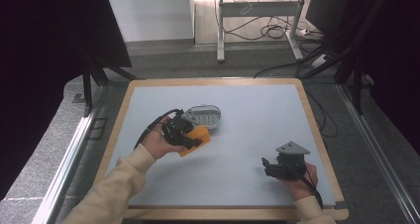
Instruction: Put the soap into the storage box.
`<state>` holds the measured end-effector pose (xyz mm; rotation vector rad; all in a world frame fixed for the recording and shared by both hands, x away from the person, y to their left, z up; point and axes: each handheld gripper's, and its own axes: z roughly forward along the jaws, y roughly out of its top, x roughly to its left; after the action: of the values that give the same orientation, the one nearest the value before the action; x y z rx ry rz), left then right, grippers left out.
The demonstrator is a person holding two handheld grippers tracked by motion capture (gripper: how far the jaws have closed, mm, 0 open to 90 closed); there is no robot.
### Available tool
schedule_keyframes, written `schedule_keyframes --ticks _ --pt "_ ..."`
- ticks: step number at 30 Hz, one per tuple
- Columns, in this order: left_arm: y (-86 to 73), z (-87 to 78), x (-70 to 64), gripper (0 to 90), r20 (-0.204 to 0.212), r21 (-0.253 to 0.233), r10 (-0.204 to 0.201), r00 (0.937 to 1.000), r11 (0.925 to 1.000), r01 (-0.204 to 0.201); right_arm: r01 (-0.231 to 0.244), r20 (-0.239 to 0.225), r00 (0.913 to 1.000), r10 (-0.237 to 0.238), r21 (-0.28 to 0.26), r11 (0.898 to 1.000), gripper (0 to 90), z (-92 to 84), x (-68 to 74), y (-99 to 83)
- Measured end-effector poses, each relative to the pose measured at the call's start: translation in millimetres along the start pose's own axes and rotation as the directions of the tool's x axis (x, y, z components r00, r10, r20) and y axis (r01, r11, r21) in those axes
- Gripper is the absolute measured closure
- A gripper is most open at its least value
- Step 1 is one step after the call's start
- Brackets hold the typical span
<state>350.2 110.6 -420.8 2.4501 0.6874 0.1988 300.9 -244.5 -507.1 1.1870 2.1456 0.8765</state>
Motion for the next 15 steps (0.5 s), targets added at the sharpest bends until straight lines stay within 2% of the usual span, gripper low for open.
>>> schedule_keyframes --ticks 2,11,15 --pt "0.7 0.1 1.4 61.9 -0.011 0.005 0.005 0.9999 1.0000 -0.005 -0.006 0.001 1.0000 0.006 -0.001 1.000 16.0 -0.4 -0.8 0.0" --pt "4.7 2.5 10.6 61.9 -0.014 0.032 0.025 0.9996 0.9992 -0.025 -0.007 0.002 1.0000 0.007 0.002 1.000 16.0 -0.3 -1.2 -0.2" --pt "8.3 4.0 15.4 61.8 -0.019 0.030 0.022 0.9996 0.9993 -0.021 -0.007 0.005 1.0000 0.007 0.001 1.000 16.0 0.1 -2.1 -0.4"
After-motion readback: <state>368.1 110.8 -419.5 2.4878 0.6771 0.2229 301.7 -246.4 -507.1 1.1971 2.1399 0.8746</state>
